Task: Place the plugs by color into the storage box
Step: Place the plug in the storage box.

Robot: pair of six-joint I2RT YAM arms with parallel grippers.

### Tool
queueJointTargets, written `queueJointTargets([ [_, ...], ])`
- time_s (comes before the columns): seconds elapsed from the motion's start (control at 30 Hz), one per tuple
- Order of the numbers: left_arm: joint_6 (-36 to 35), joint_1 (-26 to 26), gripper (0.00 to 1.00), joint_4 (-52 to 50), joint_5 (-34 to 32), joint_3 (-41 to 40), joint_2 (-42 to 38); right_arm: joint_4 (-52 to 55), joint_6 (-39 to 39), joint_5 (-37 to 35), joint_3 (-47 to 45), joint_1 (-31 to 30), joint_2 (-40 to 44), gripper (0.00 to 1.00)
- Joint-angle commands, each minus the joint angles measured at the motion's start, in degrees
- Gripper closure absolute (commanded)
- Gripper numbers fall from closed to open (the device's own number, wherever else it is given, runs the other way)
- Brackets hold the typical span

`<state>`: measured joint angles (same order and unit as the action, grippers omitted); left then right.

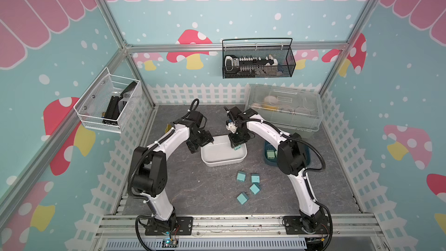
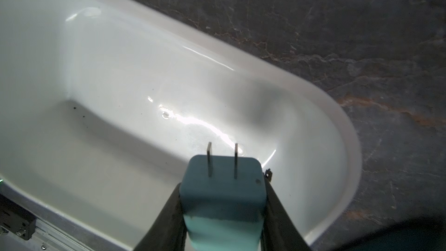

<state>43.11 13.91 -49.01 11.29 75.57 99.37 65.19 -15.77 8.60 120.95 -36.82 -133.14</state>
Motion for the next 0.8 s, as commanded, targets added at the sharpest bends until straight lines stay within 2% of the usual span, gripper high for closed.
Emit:
queueJointTargets([
  [0.0, 2.07, -0.64, 0.11, 2.59, 0.23, -1.95, -1.29, -0.21, -0.14, -0.96, 1.89, -0.29, -3.26, 0.69],
  [0.17, 3.62, -0.64, 0.11, 2.77, -1.9, -4.13, -2.14, -1.03, 0.11, -2.36, 2.85, -0.4, -5.25, 0.66],
  [0.27, 3.82, -0.69, 0.11, 3.13, -1.82, -4.9, -2.39, -1.29, 0.1, -2.46, 2.89, -0.38, -5.74, 0.61],
  [0.4, 3.73, -0.64, 0.11, 3.13, -2.06, -4.97, -2.44, -1.13, -0.07, -3.34, 2.87, -0.67, -5.11, 0.38],
  [0.43, 3.68, -0.64, 0.11, 3.08, -2.14, -4.83, -2.51, -1.19, -0.13, -3.44, 2.84, -0.63, -4.28, 0.34],
  [0.63, 3.13, -0.65, 0.11, 3.13, -2.68, -3.57, -2.52, 1.33, -0.64, -4.55, 1.69, -0.69, 5.51, 0.29],
  [0.77, 2.65, -0.65, 0.11, 3.18, -3.15, -2.48, -2.14, 1.51, -3.11, -4.67, -7.89, -0.71, 16.61, 0.25],
])
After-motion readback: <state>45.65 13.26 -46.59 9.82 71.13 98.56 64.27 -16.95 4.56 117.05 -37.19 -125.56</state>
